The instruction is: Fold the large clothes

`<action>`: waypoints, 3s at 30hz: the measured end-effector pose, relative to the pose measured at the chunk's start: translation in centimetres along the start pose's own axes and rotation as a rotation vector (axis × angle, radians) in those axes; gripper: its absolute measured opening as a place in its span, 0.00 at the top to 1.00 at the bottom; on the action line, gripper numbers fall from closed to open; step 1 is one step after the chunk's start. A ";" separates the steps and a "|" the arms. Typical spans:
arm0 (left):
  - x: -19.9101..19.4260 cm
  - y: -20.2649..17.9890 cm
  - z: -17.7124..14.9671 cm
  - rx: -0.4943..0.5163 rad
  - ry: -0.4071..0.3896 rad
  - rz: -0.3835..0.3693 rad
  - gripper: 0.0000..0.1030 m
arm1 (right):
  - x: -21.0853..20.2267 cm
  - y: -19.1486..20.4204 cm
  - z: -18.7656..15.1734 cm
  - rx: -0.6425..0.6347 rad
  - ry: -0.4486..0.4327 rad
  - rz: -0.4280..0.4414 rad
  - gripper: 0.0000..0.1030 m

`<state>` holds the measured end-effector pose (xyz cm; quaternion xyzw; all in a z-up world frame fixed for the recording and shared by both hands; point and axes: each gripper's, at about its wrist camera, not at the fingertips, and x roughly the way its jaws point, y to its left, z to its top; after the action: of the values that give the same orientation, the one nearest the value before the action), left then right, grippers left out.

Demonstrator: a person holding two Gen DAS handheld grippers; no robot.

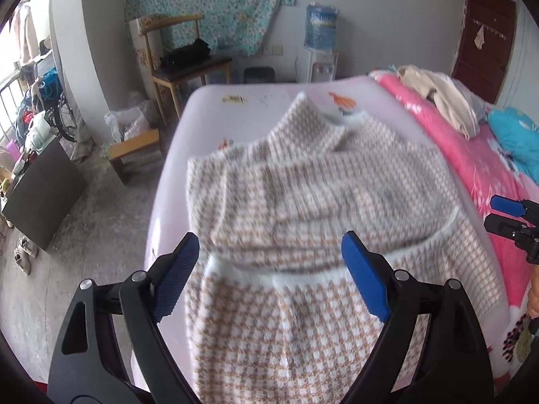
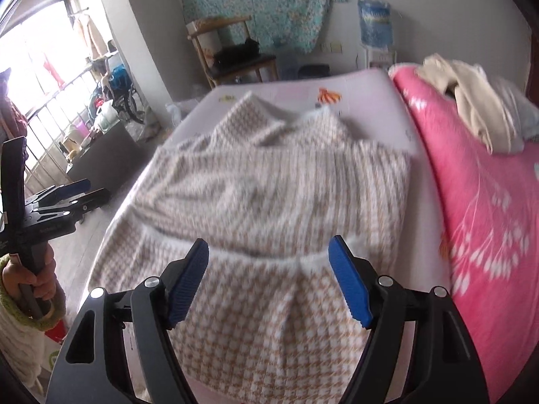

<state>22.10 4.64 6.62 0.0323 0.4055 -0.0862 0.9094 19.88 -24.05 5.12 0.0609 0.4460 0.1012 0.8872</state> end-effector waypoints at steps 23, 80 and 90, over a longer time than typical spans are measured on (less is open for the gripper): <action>-2.6 1.0 3.2 -0.072 -0.051 0.037 0.20 | -0.3 3.5 5.7 -0.082 -0.024 0.077 0.30; 26.0 -7.0 20.5 0.135 0.104 -0.184 0.92 | 24.8 -8.1 21.6 0.078 0.227 -0.030 0.90; 18.1 -7.1 16.9 0.240 0.051 -0.231 0.95 | 17.0 -5.1 19.6 -0.056 0.143 -0.026 0.90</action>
<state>45.04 -6.87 4.50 0.0959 0.4164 -0.2372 0.8724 46.17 -25.41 2.49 0.0228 0.5061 0.1064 0.8556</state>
